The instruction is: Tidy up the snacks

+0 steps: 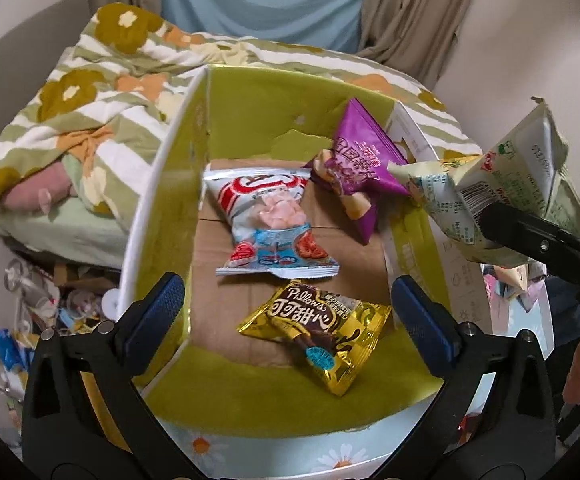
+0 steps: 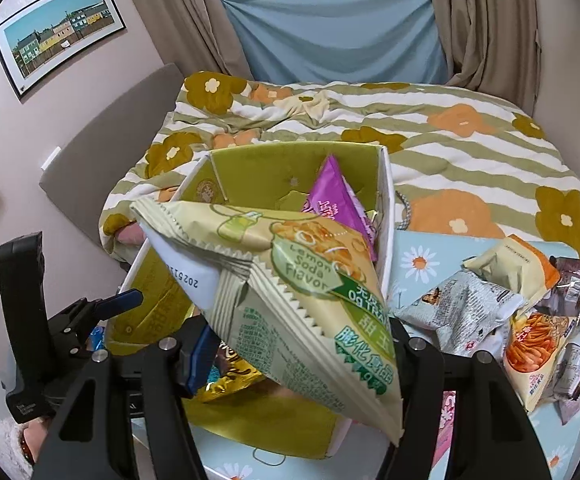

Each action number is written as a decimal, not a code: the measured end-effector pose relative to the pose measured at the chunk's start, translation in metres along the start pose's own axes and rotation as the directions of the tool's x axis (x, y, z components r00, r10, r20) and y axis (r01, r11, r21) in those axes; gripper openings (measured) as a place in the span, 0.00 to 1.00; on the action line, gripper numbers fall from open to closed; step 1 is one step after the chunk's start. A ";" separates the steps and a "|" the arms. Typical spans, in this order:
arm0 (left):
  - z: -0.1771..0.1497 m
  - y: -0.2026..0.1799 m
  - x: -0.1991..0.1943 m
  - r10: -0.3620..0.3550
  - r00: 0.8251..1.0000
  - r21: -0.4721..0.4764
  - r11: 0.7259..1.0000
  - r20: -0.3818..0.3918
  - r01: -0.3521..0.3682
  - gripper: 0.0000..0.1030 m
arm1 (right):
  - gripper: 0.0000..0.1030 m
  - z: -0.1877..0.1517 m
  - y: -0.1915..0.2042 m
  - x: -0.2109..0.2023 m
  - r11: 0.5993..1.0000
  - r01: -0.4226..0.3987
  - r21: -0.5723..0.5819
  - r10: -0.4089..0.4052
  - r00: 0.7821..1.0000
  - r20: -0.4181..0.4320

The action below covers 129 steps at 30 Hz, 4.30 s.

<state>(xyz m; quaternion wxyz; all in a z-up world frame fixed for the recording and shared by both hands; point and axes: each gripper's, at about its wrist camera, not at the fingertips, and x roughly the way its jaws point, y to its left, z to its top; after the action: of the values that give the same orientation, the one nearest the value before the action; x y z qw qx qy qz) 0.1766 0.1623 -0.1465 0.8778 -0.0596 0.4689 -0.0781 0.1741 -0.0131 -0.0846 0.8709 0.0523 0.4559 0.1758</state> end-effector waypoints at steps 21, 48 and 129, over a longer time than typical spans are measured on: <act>-0.014 -0.003 -0.014 0.197 0.980 -0.023 0.980 0.015 -0.196 1.00 | 0.99 0.010 0.001 0.040 0.994 -0.109 0.023 0.109 0.994 -0.006; 0.020 -0.073 -0.073 -0.035 0.989 0.145 0.989 0.142 0.014 1.00 | 1.00 -0.003 -0.022 -0.087 0.999 0.025 0.029 -0.030 0.985 0.169; -0.042 -0.366 0.133 -0.008 0.997 0.587 0.808 -0.073 0.049 0.51 | 0.68 -0.113 -0.284 -0.016 0.929 -0.045 -0.368 0.037 0.999 -0.029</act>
<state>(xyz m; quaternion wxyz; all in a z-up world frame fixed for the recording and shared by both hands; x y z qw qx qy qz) 0.1848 -0.2240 -0.2122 0.8356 0.2105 0.4499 -0.2345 0.1471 -0.2920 -0.2090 0.8565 -0.1043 0.4229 0.2770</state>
